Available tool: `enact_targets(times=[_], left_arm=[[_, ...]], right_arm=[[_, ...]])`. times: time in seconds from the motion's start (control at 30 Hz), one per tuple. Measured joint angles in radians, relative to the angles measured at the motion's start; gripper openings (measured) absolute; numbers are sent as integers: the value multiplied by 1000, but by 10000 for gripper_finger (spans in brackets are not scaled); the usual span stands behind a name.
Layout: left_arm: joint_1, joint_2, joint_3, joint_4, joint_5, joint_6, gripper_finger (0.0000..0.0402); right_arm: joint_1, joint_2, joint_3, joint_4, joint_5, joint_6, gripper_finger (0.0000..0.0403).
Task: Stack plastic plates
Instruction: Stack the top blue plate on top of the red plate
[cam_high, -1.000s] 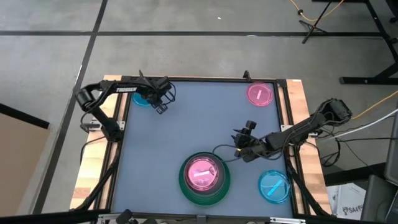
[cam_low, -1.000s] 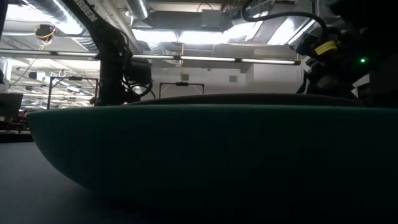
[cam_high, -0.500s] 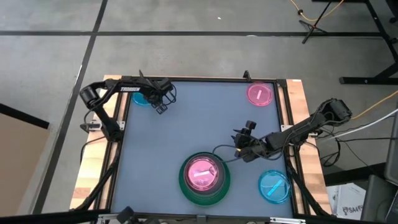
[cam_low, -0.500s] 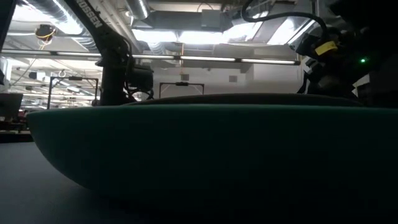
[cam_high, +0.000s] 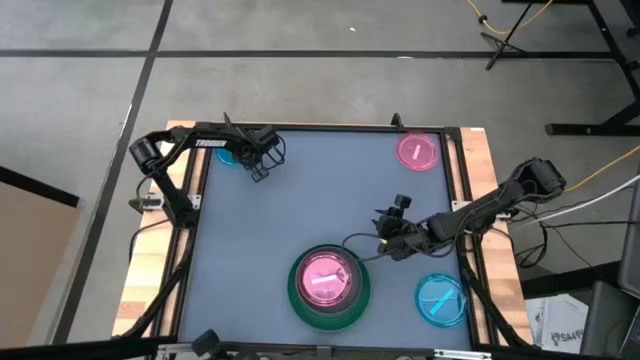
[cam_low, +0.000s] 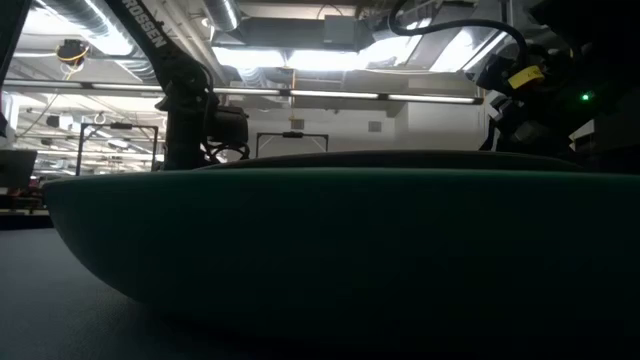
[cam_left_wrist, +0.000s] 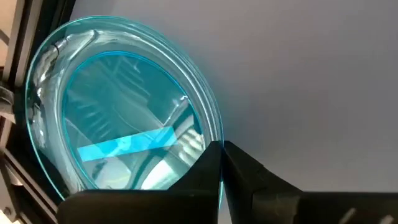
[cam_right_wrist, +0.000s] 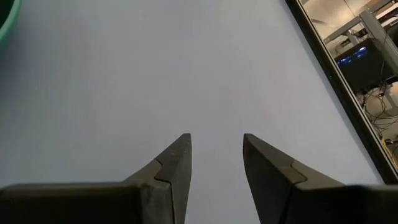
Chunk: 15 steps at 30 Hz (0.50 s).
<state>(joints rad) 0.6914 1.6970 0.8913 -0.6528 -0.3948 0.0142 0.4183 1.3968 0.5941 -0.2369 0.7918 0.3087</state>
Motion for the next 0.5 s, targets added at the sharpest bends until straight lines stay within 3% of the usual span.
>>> enact_targets(times=[0.2, 0.5], left_arm=[[-59, -4, 0, -16, -15, 8, 2], [-236, -51, 30, -108, -75, -24, 1]], right_arm=[[0, 0, 0, -1, 0, 1, 136], [2, 0, 0, 2, -155, 91, 136]])
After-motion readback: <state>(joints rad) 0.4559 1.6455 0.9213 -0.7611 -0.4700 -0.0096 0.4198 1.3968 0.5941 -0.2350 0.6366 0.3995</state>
